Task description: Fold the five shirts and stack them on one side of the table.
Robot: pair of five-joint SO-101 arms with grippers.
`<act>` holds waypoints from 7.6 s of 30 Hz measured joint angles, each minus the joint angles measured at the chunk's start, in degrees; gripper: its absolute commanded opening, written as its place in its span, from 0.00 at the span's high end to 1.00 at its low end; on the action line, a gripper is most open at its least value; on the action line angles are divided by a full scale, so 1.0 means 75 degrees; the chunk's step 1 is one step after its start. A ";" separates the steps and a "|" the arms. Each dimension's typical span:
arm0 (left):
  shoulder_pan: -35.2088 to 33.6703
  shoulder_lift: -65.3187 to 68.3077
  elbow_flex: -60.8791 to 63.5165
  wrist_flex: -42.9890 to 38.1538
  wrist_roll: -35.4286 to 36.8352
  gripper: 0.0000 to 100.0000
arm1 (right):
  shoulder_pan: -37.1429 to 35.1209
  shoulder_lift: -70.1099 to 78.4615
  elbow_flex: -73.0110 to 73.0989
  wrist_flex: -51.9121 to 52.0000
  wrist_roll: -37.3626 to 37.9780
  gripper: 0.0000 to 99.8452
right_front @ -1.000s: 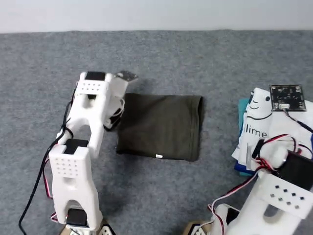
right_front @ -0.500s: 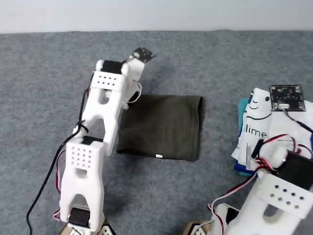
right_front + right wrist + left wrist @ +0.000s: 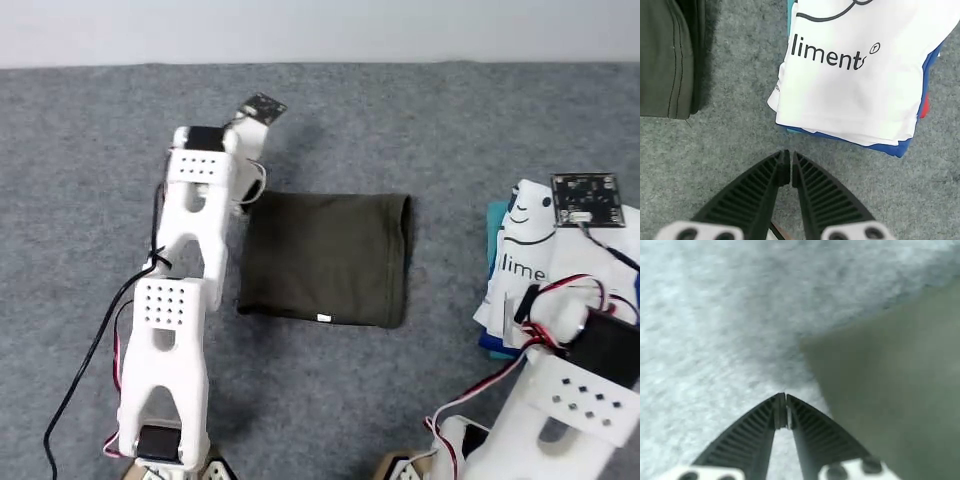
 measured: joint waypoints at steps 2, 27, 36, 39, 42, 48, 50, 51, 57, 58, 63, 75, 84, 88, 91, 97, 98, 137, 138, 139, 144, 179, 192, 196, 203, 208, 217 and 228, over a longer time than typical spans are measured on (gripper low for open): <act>0.0023 0.0000 -0.0387 0.0352 0.0000 0.99 | 0.0000 0.0000 0.0000 0.0000 0.0000 0.97; -0.2215 -0.8158 0.6224 0.0610 -0.0082 0.99 | -0.4325 0.1676 0.0164 -0.0938 -0.4021 0.76; -0.4560 -1.0456 0.7631 0.0633 -0.1489 0.99 | -0.5451 0.3903 0.0164 -0.2907 -0.5509 0.68; -0.5029 -1.0725 0.7631 0.0633 -0.1934 0.99 | -0.5462 0.4466 0.0164 -0.3470 -0.5884 0.68; -0.5263 -1.0772 0.7631 0.0633 -0.2028 0.99 | -0.5427 0.5005 0.0164 -0.4067 -0.5955 0.68; -0.5310 -1.0772 0.8029 0.0645 -0.2040 0.99 | -0.5404 0.6224 0.0164 -0.5075 -0.6013 0.68; -0.5310 -1.0772 0.8158 0.0645 -0.2040 0.99 | -0.5240 0.6658 0.0164 -0.5392 -0.6013 0.68; -0.5310 -1.0772 0.8217 0.0645 -0.2040 0.99 | -0.5146 0.6881 0.0164 -0.5544 -0.6013 0.68; -0.5310 -1.0772 0.8463 0.0633 -0.2040 0.99 | -0.5040 0.8428 -0.0504 -0.5486 -0.6013 0.74; -0.5310 -1.0772 0.8510 0.0598 -0.2040 0.99 | -0.5040 0.8686 -0.0774 -0.5286 -0.6013 0.78; -0.5310 -1.0772 0.8545 0.0445 -0.2040 0.99 | -0.5099 0.9916 -0.2462 -0.4009 -0.6013 1.00; -0.5310 -1.0772 0.8545 0.0445 -0.2040 0.99 | -0.5052 1.1675 -0.5439 -0.1606 -0.5193 0.99; -0.5310 -1.0772 0.8545 0.0445 -0.2051 0.99 | -0.4560 1.1839 -0.6705 -0.1711 -0.0656 0.99; -0.5310 -1.0772 0.8545 0.0445 -0.2051 0.99 | -0.4114 1.1851 -0.7138 -0.2907 0.2051 0.99; -0.5310 -1.0772 0.8545 0.0445 -0.2051 0.99 | -0.4009 1.1851 -0.7244 -0.3845 0.3681 0.99; -0.5310 -1.0772 0.8545 0.0445 -0.2051 0.99 | -0.4220 1.2249 -0.7256 -0.4841 0.5158 0.99; -0.5310 -1.0772 0.8545 0.0445 -0.2051 0.99 | -0.4232 1.2331 -0.7256 -0.4947 0.5193 0.97; -0.5310 -1.0819 0.8545 0.0539 -0.2051 0.99 | -0.5626 1.0303 -0.7256 -0.1336 -0.8287 0.51; -0.5310 -1.0819 0.8545 0.0539 -0.2051 0.99 | -0.5615 1.0514 -0.7256 -0.1407 -0.8451 0.50; -0.5310 -1.0819 0.8545 0.0551 -0.2051 0.99 | -0.5615 1.0690 -0.7256 -0.1489 -0.8592 0.50; -0.5310 -1.0819 0.8545 0.0586 -0.2051 0.99 | -0.5626 1.1604 -0.7256 -0.2086 -0.9002 0.50; -0.5310 -1.0819 0.9084 0.0586 -0.2051 0.99 | -0.4642 1.1569 -0.7560 -0.1336 -0.5919 0.99; -0.5310 -1.0819 0.9084 0.0586 -0.2051 0.99 | -0.4489 0.8662 -0.7560 0.0000 -0.3657 0.99; -0.5310 -1.0819 0.9084 0.0586 -0.2051 0.99 | -0.4032 0.7771 -0.7560 0.0000 -0.2919 0.99; -0.5310 -1.1100 0.9096 0.0586 -0.2051 0.99 | -0.2884 0.6916 -0.7560 0.0000 -0.1747 0.99; -0.5310 -1.1288 0.9096 0.0586 -0.2051 0.99 | -0.2016 0.6904 -0.7560 0.0000 -0.0879 0.99; -0.5310 -1.1335 0.9096 0.0586 -0.2051 0.99 | -0.0867 0.6904 -0.5966 0.0000 0.0199 0.99; -0.5310 -1.1335 0.9096 0.0586 -0.2051 0.99 | 0.0903 0.6904 -0.4829 -0.0727 0.1500 0.99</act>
